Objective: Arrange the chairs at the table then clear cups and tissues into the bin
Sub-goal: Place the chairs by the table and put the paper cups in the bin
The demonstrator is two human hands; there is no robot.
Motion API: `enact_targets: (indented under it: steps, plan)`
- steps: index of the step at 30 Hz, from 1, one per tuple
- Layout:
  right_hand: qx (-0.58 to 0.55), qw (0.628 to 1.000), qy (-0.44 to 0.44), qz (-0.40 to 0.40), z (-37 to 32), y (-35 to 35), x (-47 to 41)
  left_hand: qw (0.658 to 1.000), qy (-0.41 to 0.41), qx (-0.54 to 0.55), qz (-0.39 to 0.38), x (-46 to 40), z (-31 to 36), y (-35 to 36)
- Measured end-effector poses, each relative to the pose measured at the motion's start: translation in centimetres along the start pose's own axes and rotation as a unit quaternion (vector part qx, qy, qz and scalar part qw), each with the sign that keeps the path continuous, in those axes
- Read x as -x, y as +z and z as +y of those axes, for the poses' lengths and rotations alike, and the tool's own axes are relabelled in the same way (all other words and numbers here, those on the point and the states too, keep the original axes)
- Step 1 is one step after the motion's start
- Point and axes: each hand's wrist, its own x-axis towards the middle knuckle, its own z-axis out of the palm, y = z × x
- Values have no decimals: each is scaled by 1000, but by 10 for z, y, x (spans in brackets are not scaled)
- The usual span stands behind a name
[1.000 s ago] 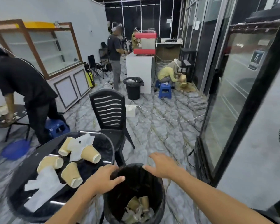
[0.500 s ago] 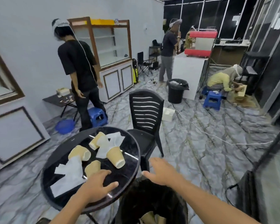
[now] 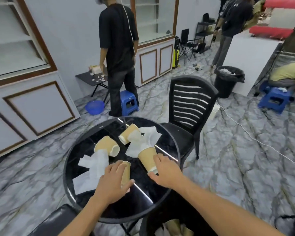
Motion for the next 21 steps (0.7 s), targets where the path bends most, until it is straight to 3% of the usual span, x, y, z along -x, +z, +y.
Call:
enact_targets:
  steps: [8,12,21]
  plan:
    - [50,999,5,12,-4,34,-41,1000,-7,13,-12,-34,-18,49]
    - [53,998,20,2,-9,53,-52,1000,5,-12,23,-42,-18,68]
    - [-61,995,68,38,-5,83,-56,997,1,5,79,-45,-12,91]
